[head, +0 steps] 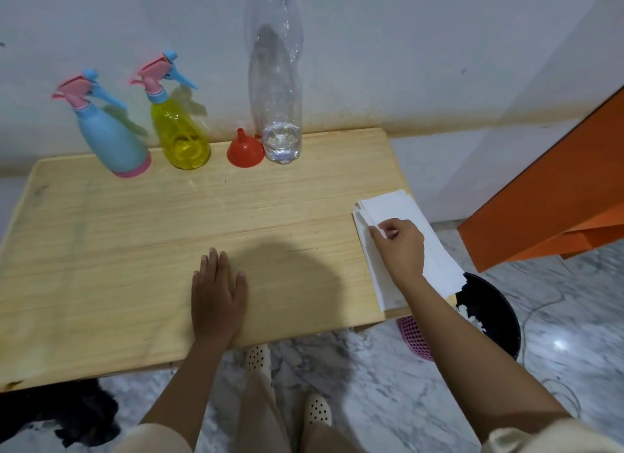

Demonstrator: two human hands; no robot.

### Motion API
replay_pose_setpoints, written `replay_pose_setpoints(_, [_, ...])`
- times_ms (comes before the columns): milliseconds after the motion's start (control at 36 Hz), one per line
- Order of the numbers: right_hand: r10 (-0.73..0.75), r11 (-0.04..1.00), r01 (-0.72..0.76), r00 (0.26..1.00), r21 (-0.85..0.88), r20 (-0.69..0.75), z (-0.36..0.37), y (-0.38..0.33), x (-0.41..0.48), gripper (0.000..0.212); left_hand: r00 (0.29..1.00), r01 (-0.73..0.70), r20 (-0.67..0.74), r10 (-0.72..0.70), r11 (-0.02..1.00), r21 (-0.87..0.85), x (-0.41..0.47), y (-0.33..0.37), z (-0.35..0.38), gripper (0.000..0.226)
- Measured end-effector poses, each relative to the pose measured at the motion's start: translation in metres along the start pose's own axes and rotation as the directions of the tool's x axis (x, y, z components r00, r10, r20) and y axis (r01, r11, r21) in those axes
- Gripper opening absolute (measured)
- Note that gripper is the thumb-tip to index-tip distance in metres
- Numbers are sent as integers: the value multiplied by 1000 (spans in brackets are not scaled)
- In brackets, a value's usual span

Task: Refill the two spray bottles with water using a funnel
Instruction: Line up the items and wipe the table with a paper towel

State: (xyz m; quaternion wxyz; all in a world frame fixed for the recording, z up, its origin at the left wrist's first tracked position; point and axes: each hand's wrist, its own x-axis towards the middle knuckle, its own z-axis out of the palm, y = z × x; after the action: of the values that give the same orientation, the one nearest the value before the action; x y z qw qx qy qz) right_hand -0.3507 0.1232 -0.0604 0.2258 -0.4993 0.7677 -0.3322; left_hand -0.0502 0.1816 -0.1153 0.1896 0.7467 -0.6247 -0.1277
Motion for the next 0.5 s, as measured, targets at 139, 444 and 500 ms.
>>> replay_pose_setpoints(139, [37, 999, -38, 999, -5, -30, 2, -2, 2, 18, 1000, 3, 1, -3, 1000, 0, -1, 1, 0, 72])
replay_pose_setpoints(444, [87, 986, -78, 995, 148, -53, -4, -3, 2, 18, 1000, 13, 22, -14, 1000, 11, 0, 1, -2, 73])
replay_pose_setpoints(500, [83, 983, -69, 993, 167, -83, -8, -5, 2, 17, 1000, 16, 26, -16, 1000, 8, 0, 1, -2, 73])
